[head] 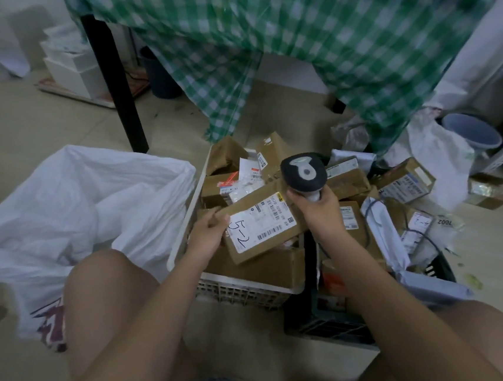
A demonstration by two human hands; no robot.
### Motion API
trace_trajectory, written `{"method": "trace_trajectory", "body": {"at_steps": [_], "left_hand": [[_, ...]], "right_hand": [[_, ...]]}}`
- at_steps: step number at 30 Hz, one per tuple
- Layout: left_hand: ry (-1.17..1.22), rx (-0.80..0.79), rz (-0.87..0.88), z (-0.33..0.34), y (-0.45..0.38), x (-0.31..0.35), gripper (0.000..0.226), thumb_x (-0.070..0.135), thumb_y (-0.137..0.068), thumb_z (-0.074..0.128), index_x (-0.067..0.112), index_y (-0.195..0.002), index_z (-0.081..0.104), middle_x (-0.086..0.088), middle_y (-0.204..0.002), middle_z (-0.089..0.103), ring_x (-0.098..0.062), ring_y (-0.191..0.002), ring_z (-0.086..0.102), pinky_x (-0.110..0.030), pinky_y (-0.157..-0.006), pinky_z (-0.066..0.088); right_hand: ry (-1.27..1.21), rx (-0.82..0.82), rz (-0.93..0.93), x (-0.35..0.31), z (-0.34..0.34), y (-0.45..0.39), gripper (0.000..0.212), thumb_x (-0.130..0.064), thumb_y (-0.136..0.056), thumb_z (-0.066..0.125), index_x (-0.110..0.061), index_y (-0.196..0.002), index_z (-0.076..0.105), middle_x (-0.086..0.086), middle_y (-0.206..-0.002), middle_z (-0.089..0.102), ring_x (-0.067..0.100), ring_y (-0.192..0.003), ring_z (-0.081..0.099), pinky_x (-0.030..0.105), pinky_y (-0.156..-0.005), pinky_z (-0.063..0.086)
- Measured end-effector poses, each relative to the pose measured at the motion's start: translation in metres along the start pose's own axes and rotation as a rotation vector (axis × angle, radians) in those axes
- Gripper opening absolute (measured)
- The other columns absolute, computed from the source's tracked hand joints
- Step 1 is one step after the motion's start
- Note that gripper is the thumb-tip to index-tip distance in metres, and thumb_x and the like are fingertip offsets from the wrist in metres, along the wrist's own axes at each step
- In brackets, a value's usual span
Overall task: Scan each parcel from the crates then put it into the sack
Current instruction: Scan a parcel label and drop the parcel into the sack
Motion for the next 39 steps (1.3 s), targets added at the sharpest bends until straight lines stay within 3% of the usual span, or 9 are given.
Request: {"method": "trace_trajectory", "body": {"at_steps": [6, 10, 17, 19, 23, 25, 29, 33, 39], "left_hand": [[-0.132, -0.168, -0.017, 0.019, 0.012, 0.002, 0.051, 0.045, -0.083, 0.070, 0.019, -0.117, 0.042, 0.000, -0.117, 0.048, -0.014, -0.096, 0.054, -0.025, -0.063, 0.053], [-0.333, -0.291, 0.004, 0.026, 0.017, 0.013, 0.066, 0.049, -0.082, 0.069, 0.023, -0.135, 0.040, 0.000, -0.129, 0.051, -0.015, -0.106, 0.052, -0.031, -0.088, 0.044], [-0.541, -0.443, 0.006, 0.038, 0.019, 0.019, 0.070, 0.051, -0.074, 0.074, 0.020, -0.130, 0.049, 0.004, -0.124, 0.058, -0.014, -0.106, 0.058, -0.032, -0.091, 0.048], [-0.453, -0.419, -0.019, 0.032, 0.016, 0.016, 0.078, 0.054, -0.064, 0.077, 0.020, -0.130, 0.050, 0.003, -0.123, 0.061, -0.016, -0.107, 0.060, -0.040, -0.098, 0.048], [-0.248, -0.300, -0.009, 0.020, 0.011, 0.022, 0.049, 0.030, -0.081, 0.074, 0.021, -0.119, 0.045, 0.005, -0.111, 0.060, -0.015, -0.100, 0.060, -0.032, -0.085, 0.052], [-0.092, -0.195, -0.003, 0.014, 0.010, 0.030, 0.048, 0.023, -0.085, 0.071, 0.018, -0.123, 0.042, 0.005, -0.108, 0.055, -0.015, -0.096, 0.058, -0.027, -0.074, 0.051], [0.205, -0.041, 0.008, 0.009, 0.006, 0.039, 0.050, 0.018, -0.085, 0.072, 0.012, -0.128, 0.048, 0.005, -0.105, 0.059, -0.020, -0.102, 0.062, -0.032, -0.080, 0.055], [0.253, 0.016, 0.050, 0.009, 0.002, 0.047, 0.043, 0.013, -0.083, 0.074, 0.014, -0.121, 0.053, 0.004, -0.099, 0.063, -0.010, -0.082, 0.064, -0.023, -0.065, 0.056], [0.189, 0.025, 0.075, 0.011, 0.001, 0.049, 0.041, 0.015, -0.082, 0.075, 0.021, -0.114, 0.051, 0.011, -0.089, 0.060, -0.006, -0.078, 0.062, -0.028, -0.071, 0.057]], "right_hand": [[-0.052, -0.010, 0.036, -0.002, -0.015, -0.010, 0.030, -0.021, -0.085, 0.072, -0.023, -0.109, 0.054, -0.005, -0.097, 0.065, 0.008, -0.087, 0.062, 0.022, -0.070, 0.049], [0.013, -0.065, 0.047, -0.005, -0.008, -0.015, 0.038, -0.026, -0.080, 0.077, -0.023, -0.112, 0.057, 0.000, -0.106, 0.068, 0.018, -0.099, 0.065, 0.039, -0.088, 0.054], [0.055, -0.126, 0.018, -0.008, 0.001, -0.014, 0.045, -0.026, -0.082, 0.075, -0.017, -0.121, 0.056, 0.002, -0.108, 0.068, 0.019, -0.101, 0.064, 0.041, -0.093, 0.053], [0.058, -0.074, -0.037, -0.016, -0.004, -0.013, 0.033, -0.026, -0.083, 0.074, -0.021, -0.112, 0.058, -0.003, -0.103, 0.068, 0.016, -0.099, 0.064, 0.039, -0.092, 0.052], [0.096, 0.051, -0.140, -0.033, -0.020, -0.006, 0.024, -0.026, -0.085, 0.071, -0.024, -0.103, 0.056, -0.004, -0.100, 0.065, 0.012, -0.095, 0.060, 0.031, -0.084, 0.048], [0.107, 0.034, -0.120, -0.033, -0.019, -0.002, 0.014, -0.022, -0.085, 0.069, -0.022, -0.094, 0.058, -0.003, -0.088, 0.065, 0.012, -0.084, 0.059, 0.029, -0.074, 0.046], [0.160, -0.021, -0.064, -0.023, -0.011, 0.008, 0.011, -0.022, -0.082, 0.070, -0.023, -0.084, 0.060, -0.001, -0.079, 0.066, 0.017, -0.079, 0.062, 0.034, -0.072, 0.049], [0.179, -0.120, -0.049, -0.013, -0.002, 0.020, 0.011, -0.022, -0.083, 0.072, -0.022, -0.081, 0.062, 0.004, -0.081, 0.069, 0.019, -0.078, 0.063, 0.037, -0.073, 0.051], [0.210, -0.185, -0.091, -0.018, 0.005, 0.033, 0.022, -0.026, -0.080, 0.073, -0.008, -0.090, 0.065, 0.001, -0.063, 0.061, 0.015, -0.062, 0.057, 0.033, -0.059, 0.044]]}}
Point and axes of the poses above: each hand's wrist, its own y-axis away from the middle knuckle, its own z-axis out of the palm, x = y × z, the point moved 10 cm from there along -y, towards the middle knuckle
